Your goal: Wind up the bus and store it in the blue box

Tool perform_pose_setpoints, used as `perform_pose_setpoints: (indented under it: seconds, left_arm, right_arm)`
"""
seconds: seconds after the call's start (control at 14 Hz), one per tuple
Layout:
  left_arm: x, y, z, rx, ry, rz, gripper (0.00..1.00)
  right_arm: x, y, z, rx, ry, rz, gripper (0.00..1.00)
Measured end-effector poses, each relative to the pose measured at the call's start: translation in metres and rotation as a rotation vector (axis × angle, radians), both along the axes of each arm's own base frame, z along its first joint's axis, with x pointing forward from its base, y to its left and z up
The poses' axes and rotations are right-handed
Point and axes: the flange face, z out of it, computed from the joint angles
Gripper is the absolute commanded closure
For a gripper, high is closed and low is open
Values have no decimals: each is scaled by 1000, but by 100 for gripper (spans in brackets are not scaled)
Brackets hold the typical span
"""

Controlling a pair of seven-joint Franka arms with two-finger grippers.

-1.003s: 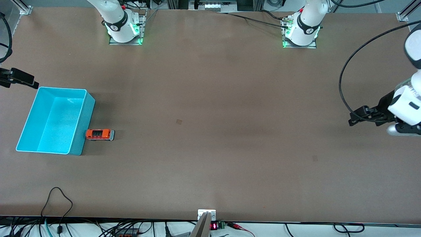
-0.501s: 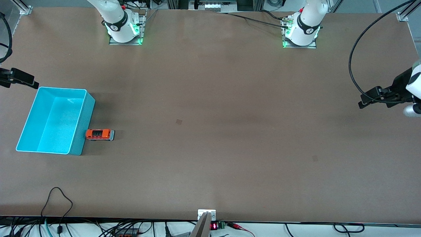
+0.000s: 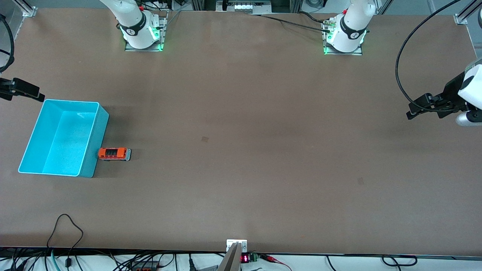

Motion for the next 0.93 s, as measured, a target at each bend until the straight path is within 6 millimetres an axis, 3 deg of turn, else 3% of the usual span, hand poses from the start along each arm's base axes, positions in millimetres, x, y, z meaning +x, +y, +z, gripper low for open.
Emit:
perform_pose_setpoints:
  seconds: [0.5, 0.93]
  left_arm:
    - [-4, -3, -2, -1, 37, -6, 0]
    - [-6, -1, 0, -2, 38, 0, 0]
  right_arm:
    - [17, 1, -12, -5, -52, 5, 0]
    - [43, 45, -48, -1, -45, 76, 0]
